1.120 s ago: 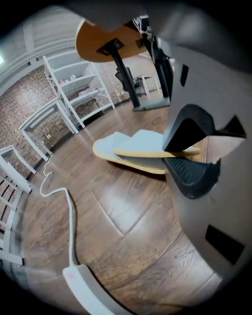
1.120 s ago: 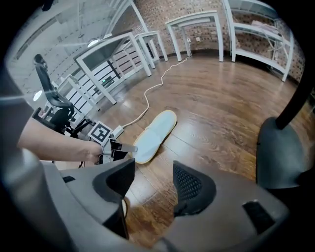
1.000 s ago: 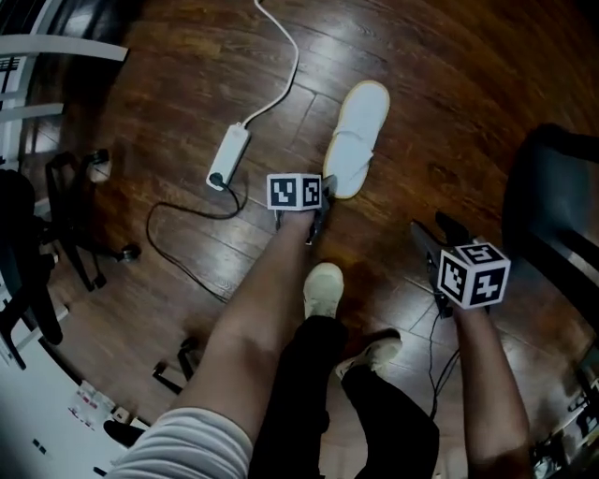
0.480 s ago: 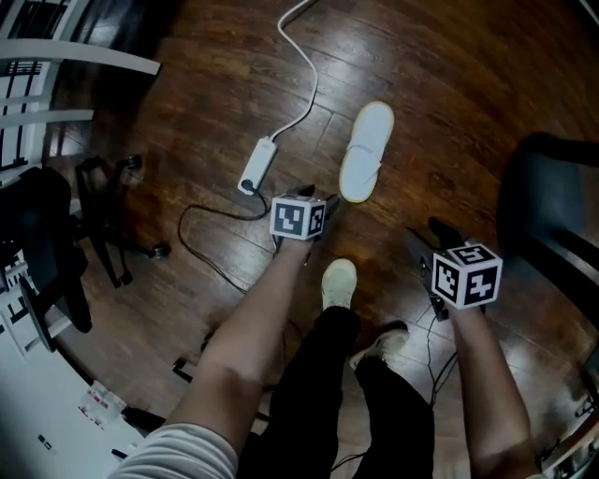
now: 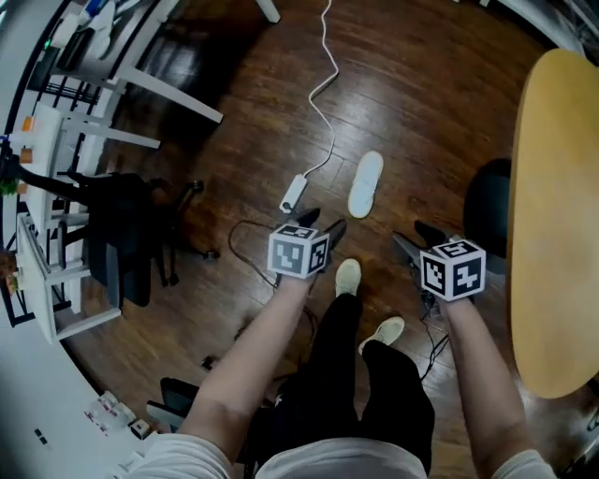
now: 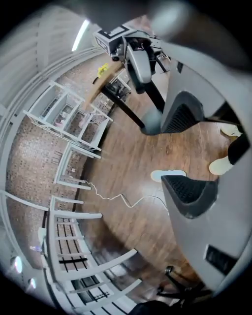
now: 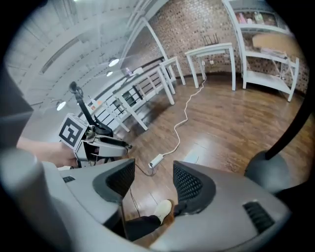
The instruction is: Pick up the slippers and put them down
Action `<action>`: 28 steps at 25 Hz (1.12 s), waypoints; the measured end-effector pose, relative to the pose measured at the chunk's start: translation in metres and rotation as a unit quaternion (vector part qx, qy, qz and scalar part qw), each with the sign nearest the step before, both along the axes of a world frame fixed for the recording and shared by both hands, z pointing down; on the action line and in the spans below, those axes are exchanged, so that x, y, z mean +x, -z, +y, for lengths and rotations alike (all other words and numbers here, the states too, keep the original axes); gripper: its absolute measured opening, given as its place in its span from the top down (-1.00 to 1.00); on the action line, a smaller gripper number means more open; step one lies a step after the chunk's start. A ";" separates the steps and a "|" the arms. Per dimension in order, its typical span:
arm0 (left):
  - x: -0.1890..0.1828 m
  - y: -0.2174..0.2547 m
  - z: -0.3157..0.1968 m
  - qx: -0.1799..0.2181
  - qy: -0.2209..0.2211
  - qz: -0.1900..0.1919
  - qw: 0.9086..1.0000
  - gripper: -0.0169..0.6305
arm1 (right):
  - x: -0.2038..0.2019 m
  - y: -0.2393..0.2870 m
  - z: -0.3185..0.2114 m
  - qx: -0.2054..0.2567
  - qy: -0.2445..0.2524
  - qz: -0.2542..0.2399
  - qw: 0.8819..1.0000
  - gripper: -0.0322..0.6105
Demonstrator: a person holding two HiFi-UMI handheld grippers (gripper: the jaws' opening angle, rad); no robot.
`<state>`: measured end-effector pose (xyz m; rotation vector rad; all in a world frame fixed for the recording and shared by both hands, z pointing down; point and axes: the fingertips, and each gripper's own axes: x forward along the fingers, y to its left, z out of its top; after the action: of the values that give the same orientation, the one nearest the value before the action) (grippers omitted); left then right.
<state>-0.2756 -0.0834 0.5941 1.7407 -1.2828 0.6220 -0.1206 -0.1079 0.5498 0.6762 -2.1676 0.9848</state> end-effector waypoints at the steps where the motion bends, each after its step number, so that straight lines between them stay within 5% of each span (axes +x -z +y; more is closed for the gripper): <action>1: 0.007 0.039 0.008 0.006 -0.004 -0.001 1.000 0.11 | 0.009 0.036 0.009 0.007 -0.001 -0.007 1.000 0.07; 9: 0.111 0.279 0.077 0.067 -0.058 -0.002 0.996 0.11 | 0.157 0.245 0.109 0.070 -0.058 -0.017 0.996 0.07; 17: 0.265 0.349 0.145 0.080 -0.191 0.032 0.978 0.11 | 0.321 0.312 0.215 0.113 -0.170 0.011 0.979 0.07; 28: 0.403 0.405 0.204 0.106 -0.325 0.033 0.939 0.11 | 0.457 0.363 0.319 0.141 -0.344 0.014 0.928 0.06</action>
<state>0.1276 0.1204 0.1893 2.3674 -0.7234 0.8004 0.3369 0.2115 0.1872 1.6546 -2.0924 0.9808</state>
